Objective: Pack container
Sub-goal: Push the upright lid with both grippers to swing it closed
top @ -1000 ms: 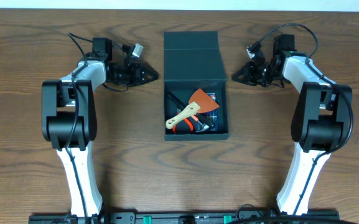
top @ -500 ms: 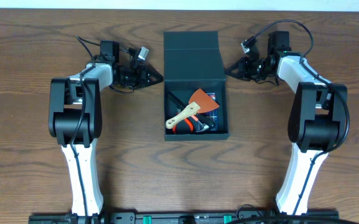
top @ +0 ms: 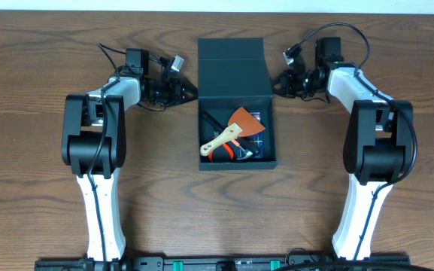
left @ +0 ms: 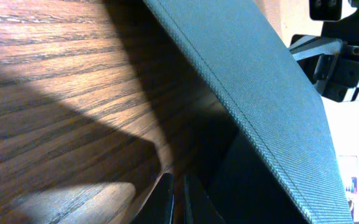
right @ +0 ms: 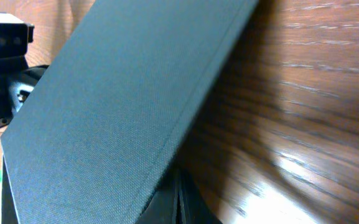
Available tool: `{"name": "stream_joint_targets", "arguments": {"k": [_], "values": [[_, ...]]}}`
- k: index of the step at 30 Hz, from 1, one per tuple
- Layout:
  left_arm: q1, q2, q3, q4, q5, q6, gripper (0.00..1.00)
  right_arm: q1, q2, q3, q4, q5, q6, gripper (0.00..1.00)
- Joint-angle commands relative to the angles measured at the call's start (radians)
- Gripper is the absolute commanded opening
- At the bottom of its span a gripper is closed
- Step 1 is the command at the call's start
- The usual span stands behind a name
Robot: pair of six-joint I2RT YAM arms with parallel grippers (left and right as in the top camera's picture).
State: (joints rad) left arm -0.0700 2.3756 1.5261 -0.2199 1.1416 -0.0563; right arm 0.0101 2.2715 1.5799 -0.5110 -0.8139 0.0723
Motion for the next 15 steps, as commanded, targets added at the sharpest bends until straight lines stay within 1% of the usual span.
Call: {"name": "stream_joint_targets", "arguments": {"k": [1,9,15], "values": [[0.001,0.024,0.011,0.003,0.019,-0.006,0.06,0.02,0.01,0.002,0.003,-0.028,0.01,0.01],[0.001,0.024,0.011,0.029,0.082,-0.013,0.06,0.024,0.027,0.002,0.003,-0.028,0.009,0.01],[0.001,0.024,0.011,0.121,0.135,-0.093,0.06,0.023,0.027,0.002,0.01,-0.028,0.0,0.01]]}}
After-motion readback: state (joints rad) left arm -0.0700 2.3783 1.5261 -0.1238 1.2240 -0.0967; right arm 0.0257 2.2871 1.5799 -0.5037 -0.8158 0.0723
